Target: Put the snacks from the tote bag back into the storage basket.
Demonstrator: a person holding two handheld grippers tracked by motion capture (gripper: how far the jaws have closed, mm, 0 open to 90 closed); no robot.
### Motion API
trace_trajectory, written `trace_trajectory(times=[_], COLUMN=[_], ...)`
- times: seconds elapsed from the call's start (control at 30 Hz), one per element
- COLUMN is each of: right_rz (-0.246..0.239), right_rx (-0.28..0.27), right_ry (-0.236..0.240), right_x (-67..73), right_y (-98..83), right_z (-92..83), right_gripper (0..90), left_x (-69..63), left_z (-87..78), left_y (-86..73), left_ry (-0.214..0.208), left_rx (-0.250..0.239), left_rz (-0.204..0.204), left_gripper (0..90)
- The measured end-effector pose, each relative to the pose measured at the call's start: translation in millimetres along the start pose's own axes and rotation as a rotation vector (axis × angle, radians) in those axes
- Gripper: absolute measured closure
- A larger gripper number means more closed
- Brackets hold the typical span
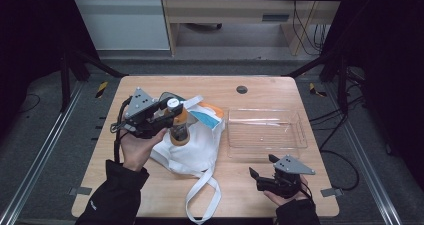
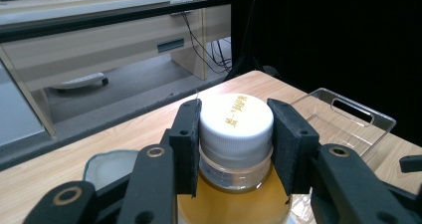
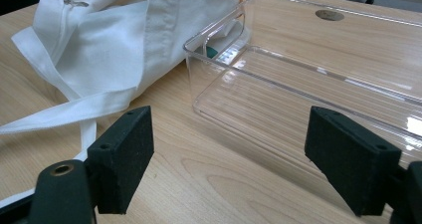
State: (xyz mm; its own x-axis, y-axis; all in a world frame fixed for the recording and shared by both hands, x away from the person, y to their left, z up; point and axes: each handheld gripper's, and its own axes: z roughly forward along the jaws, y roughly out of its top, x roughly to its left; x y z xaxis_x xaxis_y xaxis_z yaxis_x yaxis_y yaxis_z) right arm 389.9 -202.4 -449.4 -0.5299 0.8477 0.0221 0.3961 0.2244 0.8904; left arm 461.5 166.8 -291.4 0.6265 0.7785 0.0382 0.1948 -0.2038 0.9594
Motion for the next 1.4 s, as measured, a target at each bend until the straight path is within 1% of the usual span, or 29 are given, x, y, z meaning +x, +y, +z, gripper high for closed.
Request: trace_trajectory(times=[0.27,0.53,0.73,1.03,1.17,1.23,1.4], right_rz=[-0.001,-0.003,0.0,0.0,-0.002,-0.001,-0.004], right_rx=[0.001,0.0,0.0,-0.003,-0.003,-0.003,-0.006], right_ry=[-0.001,0.001,0.003,0.007,0.007,0.007,0.007], right_x=[-0.1,-0.3,0.0,-0.4,-0.3,-0.3,-0.5], right_y=[0.1,0.2,0.2,0.2,0.3,0.3,0.3], right_z=[0.0,-0.3,-0.1,-0.5,-0.6,-0.8,-0.8], right_gripper=[19.5,19.5,19.5,19.5,19.5,19.5,19.5], left_x=[-8.2,-12.5,-16.9,-30.3,-36.6,-39.0,-45.5], left_z=[2.9,7.7,17.5,30.0,35.2,37.5,43.6], left_y=[14.7,23.5,25.5,33.3,37.2,39.3,43.4], left_ry=[-0.023,-0.028,-0.033,-0.056,-0.064,-0.068,-0.081], left_rx=[0.002,0.002,0.012,0.01,0.008,0.012,0.007], left_rz=[0.014,0.022,0.024,0.031,0.026,0.034,0.026], left_gripper=[58.9,58.9,58.9,58.9,58.9,58.9,58.9])
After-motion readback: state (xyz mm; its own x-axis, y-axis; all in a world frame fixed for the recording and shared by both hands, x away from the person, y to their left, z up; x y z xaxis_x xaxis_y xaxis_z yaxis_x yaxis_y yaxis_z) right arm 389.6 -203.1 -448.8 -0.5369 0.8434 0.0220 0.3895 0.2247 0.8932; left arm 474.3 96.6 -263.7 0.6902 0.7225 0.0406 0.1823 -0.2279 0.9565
